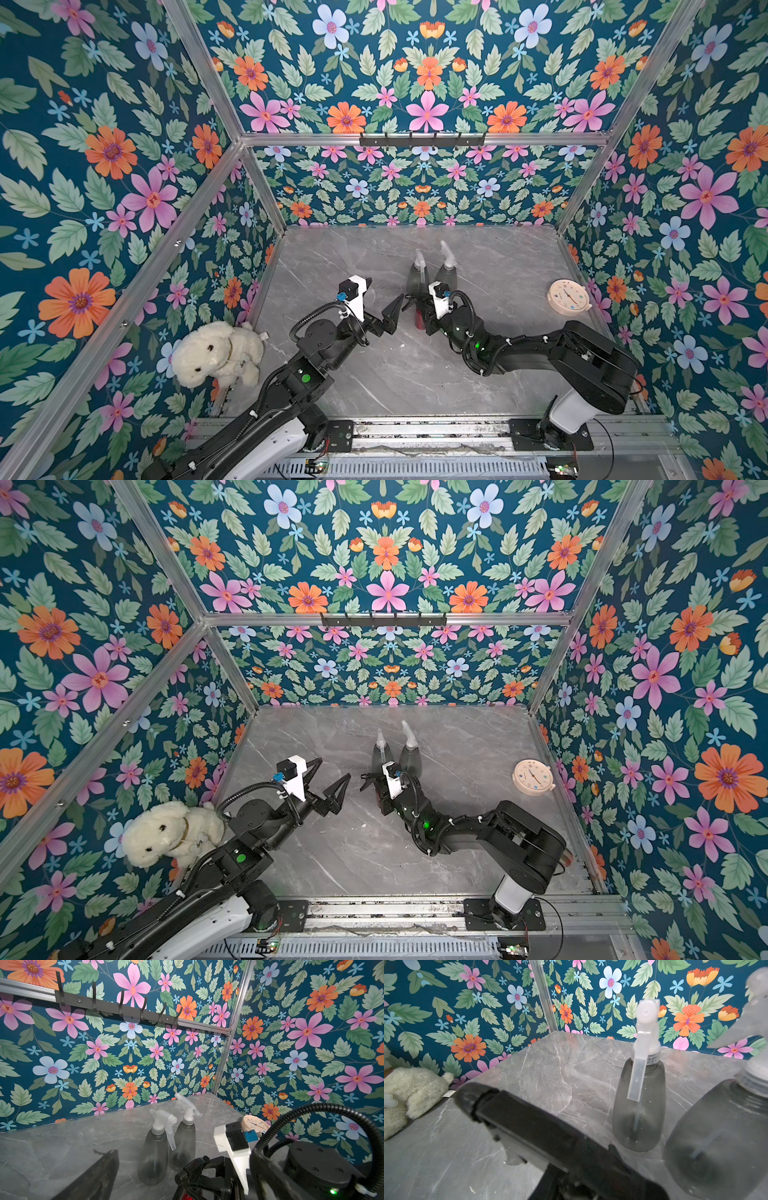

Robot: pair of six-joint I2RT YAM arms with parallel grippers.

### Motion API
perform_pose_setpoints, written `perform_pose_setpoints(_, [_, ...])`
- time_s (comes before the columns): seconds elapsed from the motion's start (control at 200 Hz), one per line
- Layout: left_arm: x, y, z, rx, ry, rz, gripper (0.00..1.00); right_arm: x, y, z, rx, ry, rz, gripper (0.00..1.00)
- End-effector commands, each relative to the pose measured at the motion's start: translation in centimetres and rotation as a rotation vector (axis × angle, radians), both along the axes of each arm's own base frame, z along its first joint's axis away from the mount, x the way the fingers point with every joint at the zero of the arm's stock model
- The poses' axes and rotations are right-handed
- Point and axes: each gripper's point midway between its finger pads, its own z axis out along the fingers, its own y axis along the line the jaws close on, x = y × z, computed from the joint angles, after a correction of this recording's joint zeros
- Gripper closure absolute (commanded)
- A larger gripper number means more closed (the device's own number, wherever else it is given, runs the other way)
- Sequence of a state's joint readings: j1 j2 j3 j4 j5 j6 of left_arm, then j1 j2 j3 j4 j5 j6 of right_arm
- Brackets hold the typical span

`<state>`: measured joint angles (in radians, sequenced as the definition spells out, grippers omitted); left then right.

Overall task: Attach spray nozzles to spray bottles
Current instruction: Place the spray bottle at the center of the board.

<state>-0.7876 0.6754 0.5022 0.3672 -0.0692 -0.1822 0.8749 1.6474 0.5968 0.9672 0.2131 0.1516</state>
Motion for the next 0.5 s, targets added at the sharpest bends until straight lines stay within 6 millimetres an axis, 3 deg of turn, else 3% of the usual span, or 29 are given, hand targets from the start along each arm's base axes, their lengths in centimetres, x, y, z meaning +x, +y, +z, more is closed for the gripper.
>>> perform_pose_setpoints(0.0, [0.1, 0.2, 0.5, -0.013, -0.015, 0.011, 0.0, 0.2, 0.1, 1.2, 0.048, -0.026, -0.015, 0.75])
perform_pose_setpoints(0.22, [0.0, 0.3, 0.6, -0.016, -0.017, 0.009, 0.0, -0.2, 0.0, 0.0, 0.032, 0.013, -0.009, 0.55])
perform_pose_setpoints(0.495, [-0.1, 0.2, 0.6, -0.017, -0.018, 0.005, 0.0, -0.8, -0.4, -0.7, 0.027, 0.04, -0.02, 0.42])
